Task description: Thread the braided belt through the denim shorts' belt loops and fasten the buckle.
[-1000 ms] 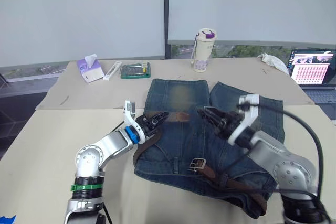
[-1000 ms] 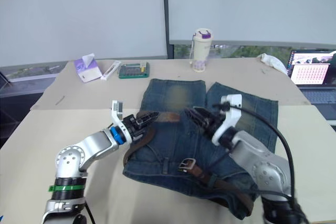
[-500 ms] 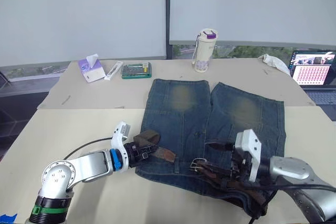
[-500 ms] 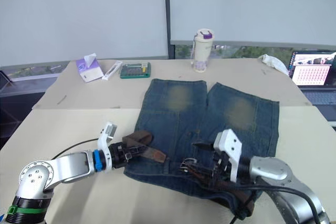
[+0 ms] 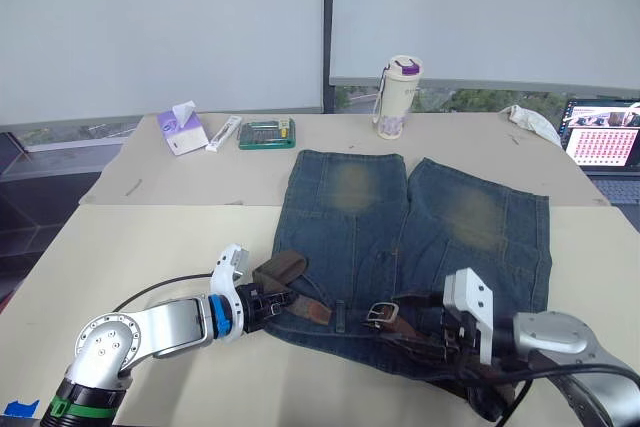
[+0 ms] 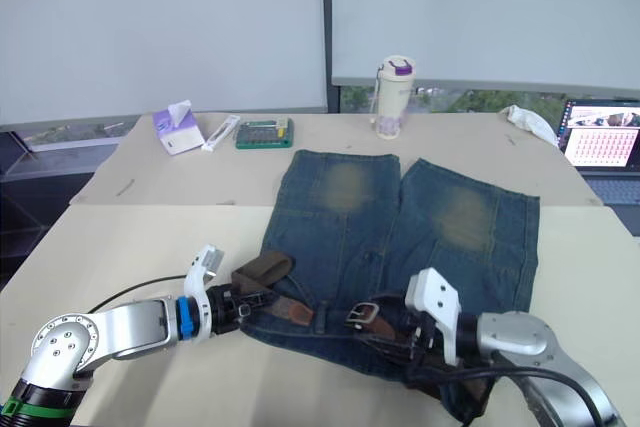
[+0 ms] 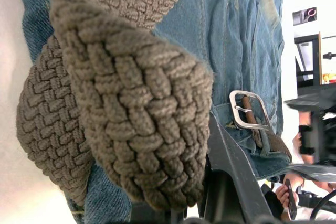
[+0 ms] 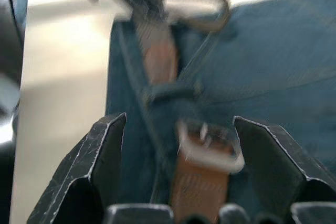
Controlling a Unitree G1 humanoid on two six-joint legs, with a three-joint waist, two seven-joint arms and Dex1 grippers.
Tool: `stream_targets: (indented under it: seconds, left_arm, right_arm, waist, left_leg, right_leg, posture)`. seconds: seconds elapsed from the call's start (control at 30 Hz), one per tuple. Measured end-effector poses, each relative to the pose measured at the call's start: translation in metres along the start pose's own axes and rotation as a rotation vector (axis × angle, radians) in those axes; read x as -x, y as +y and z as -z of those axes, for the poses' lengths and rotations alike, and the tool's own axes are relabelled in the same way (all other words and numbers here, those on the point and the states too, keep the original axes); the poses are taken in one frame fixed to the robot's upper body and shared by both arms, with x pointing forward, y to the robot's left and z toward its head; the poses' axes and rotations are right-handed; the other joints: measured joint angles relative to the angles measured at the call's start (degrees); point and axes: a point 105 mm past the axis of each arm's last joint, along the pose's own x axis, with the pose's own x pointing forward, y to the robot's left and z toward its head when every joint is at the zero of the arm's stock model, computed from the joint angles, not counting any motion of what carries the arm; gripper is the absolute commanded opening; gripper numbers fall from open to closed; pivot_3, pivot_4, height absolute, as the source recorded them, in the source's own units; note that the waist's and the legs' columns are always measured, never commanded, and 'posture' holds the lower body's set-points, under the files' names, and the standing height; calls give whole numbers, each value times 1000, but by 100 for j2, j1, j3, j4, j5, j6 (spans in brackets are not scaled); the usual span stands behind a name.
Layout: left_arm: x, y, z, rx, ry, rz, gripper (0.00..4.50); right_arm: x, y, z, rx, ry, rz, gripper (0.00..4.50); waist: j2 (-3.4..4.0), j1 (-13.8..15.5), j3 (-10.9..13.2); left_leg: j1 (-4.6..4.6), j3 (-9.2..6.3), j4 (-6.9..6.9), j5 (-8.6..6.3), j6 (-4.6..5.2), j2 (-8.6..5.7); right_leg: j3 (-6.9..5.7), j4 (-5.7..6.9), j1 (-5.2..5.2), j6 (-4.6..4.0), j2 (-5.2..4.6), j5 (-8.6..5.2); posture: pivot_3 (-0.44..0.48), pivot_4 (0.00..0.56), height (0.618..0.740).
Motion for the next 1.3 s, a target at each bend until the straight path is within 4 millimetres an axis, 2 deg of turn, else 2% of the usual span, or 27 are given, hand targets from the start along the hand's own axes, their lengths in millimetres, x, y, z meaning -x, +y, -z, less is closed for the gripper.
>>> stream_targets:
  seconds: [0.2,0.33,0.5,0.7,0.8,0.87,0.97,1.13,1.3]
  left_arm:
    - [11,-19,-18,-36,-112,182,0]
    - [19,-27,-19,-196,-126,252,0]
    - [27,-39,-22,-332,-194,402,0]
    - [22,-55,-36,-422,-338,477,0]
    - [19,-57,-37,-460,-351,479,0]
    - [16,-55,-35,-496,-338,465,0]
    - [11,-53,-32,-527,-317,454,0]
    - [1,-56,-45,-592,-340,456,0]
    - [-16,-55,-57,-630,-351,436,0]
  right_arm:
    - [27,6,23,-22,118,37,3615]
    - [31,18,29,10,190,9,3615]
    - [36,3,45,102,321,110,3615]
    - [33,-20,47,168,338,206,1827]
    - [31,-28,49,222,354,219,711]
    - [31,-42,50,263,364,248,151]
    - [30,-63,51,308,369,305,150]
    - [16,-109,47,344,352,412,150]
    - [3,-145,40,330,339,501,150]
  waist:
    - [-2,-20,1]
    - [-1,-33,2]
    - [-11,-21,8]
    - [-41,-15,25]
    - [-40,-25,25]
    - [-47,-56,29]
    - [-50,-70,30]
    - [-74,-120,37]
    - [-76,-169,37]
  left_leg:
    - [2,6,0,2,-3,3]
    - [1,23,-3,2,-3,6]
    - [1,28,-3,2,-4,8]
    - [4,13,-3,-2,2,13]
    - [5,10,-3,-3,3,12]
    - [13,12,-2,-3,3,13]
    - [21,13,-2,-3,3,13]
    - [58,15,-1,-2,3,15]
    - [78,14,-3,-2,3,18]
  right_leg:
    - [-1,-2,5,-3,8,-5]
    - [-1,-4,4,11,22,-23]
    - [0,-8,8,9,19,-22]
    - [-5,-24,61,14,17,-25]
    - [-5,-24,62,15,18,-24]
    - [-4,-24,69,14,19,-24]
    - [-4,-23,76,12,20,-23]
    - [-4,-20,84,-9,28,-10]
    - [2,-18,86,-15,39,-6]
  posture:
    - [0,150,740]
    - [0,150,740]
    - [0,150,740]
    - [0,150,740]
    - [0,150,740]
    - [0,150,740]
    - [0,150,740]
    - [0,150,740]
    - [0,150,740]
